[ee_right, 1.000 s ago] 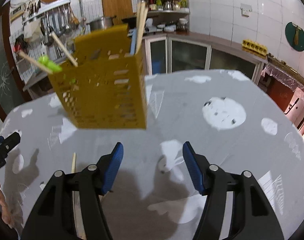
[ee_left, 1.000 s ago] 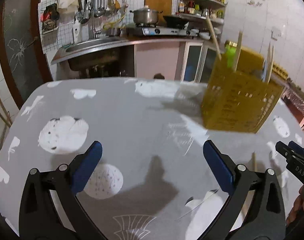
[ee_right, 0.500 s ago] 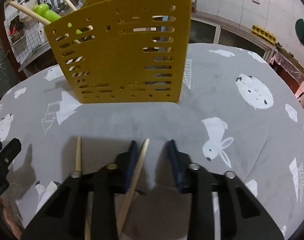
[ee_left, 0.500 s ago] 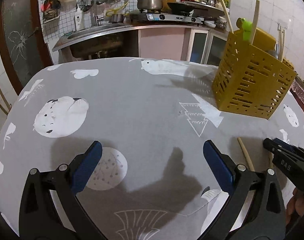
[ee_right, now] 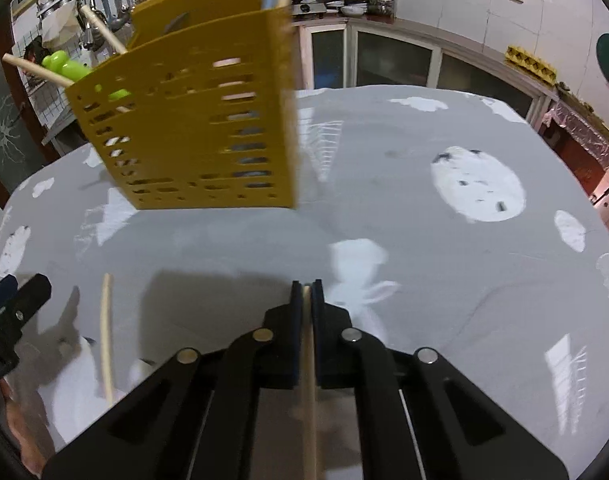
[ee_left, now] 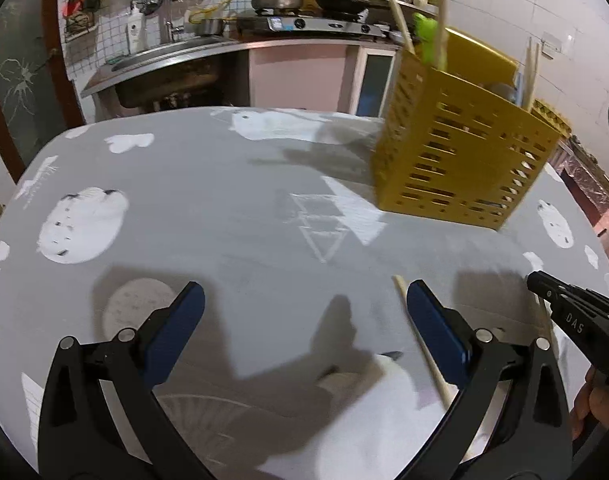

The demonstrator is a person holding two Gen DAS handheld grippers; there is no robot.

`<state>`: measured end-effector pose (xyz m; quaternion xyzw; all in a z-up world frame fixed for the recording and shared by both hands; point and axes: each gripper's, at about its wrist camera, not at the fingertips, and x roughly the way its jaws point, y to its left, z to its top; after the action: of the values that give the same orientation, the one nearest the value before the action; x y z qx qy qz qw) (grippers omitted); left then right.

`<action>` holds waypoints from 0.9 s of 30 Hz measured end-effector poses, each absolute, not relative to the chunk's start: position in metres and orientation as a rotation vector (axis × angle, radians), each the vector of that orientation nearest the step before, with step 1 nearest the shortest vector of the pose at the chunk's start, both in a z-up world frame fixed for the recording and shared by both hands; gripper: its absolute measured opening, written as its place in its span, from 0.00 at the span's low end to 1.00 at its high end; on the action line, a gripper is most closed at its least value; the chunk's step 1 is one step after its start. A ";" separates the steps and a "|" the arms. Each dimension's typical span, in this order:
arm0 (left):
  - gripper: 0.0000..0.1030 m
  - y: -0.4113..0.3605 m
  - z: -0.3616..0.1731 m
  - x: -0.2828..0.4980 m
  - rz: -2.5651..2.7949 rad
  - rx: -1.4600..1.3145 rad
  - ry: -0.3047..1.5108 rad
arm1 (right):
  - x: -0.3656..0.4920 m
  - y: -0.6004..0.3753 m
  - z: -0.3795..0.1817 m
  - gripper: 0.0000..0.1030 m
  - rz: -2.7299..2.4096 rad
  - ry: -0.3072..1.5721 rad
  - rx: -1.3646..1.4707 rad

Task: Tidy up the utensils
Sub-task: 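Lower the left tool onto a wooden chopstick and close its fingers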

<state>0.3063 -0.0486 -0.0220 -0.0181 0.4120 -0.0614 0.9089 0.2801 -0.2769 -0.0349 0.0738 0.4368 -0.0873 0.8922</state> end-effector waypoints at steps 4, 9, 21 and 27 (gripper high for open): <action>0.95 -0.065 -0.028 0.306 -0.142 -0.038 0.880 | 0.275 -0.302 -0.037 0.05 -0.198 0.916 0.174; 0.92 -0.088 -0.035 0.307 -0.148 -0.014 0.905 | 0.269 -0.319 -0.040 0.05 -0.200 0.915 0.193; 0.26 -0.114 -0.046 0.319 -0.163 -0.021 0.972 | 0.267 -0.324 -0.046 0.05 -0.192 0.898 0.198; 0.09 -0.116 -0.045 0.324 -0.174 0.003 0.970 | 0.267 -0.322 -0.043 0.05 -0.192 0.874 0.203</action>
<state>0.3244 -0.1165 -0.0447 0.0014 0.4657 -0.0835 0.8810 0.2668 -0.3219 -0.0427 0.0982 0.4220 -0.0926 0.8965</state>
